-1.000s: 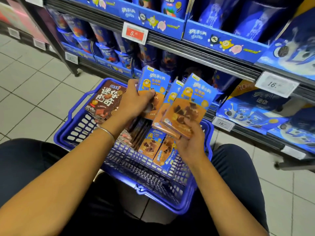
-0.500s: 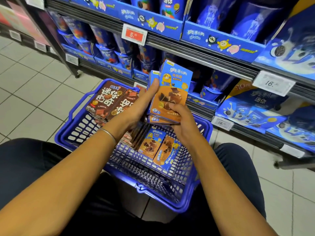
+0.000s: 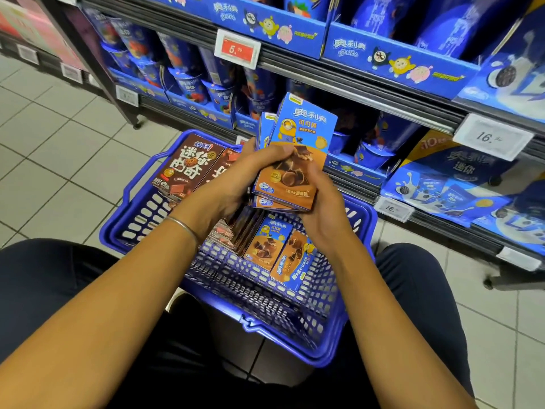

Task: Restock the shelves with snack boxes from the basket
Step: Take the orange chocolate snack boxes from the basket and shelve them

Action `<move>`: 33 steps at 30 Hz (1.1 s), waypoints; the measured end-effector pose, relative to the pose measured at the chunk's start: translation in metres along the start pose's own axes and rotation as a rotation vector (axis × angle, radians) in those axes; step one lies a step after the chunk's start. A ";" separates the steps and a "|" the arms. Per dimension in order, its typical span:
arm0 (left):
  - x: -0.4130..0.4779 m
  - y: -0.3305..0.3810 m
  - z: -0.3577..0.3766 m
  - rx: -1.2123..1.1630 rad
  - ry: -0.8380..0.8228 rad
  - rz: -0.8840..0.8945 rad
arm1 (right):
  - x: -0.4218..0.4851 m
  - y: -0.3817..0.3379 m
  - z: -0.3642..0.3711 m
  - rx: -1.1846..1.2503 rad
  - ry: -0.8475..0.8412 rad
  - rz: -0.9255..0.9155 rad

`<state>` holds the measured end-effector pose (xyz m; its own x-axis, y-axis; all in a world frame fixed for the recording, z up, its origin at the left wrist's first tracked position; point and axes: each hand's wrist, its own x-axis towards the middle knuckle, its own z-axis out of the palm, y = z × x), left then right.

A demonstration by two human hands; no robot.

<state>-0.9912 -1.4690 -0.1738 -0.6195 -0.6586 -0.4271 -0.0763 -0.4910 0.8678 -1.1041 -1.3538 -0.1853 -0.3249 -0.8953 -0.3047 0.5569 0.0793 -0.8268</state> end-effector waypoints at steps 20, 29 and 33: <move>-0.007 0.007 -0.017 -0.532 -0.144 -0.208 | 0.014 0.120 -0.061 -0.120 0.599 0.708; -0.010 0.005 -0.017 -0.513 -0.150 -0.203 | 0.015 0.144 -0.072 -0.173 0.616 0.790; -0.010 0.004 -0.017 -0.489 -0.135 -0.219 | 0.015 0.153 -0.073 -0.411 0.649 0.755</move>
<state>-0.9719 -1.4747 -0.1705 -0.7268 -0.4486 -0.5201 0.1373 -0.8369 0.5299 -1.0794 -1.3236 -0.3512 -0.4156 -0.1594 -0.8955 0.5233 0.7633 -0.3787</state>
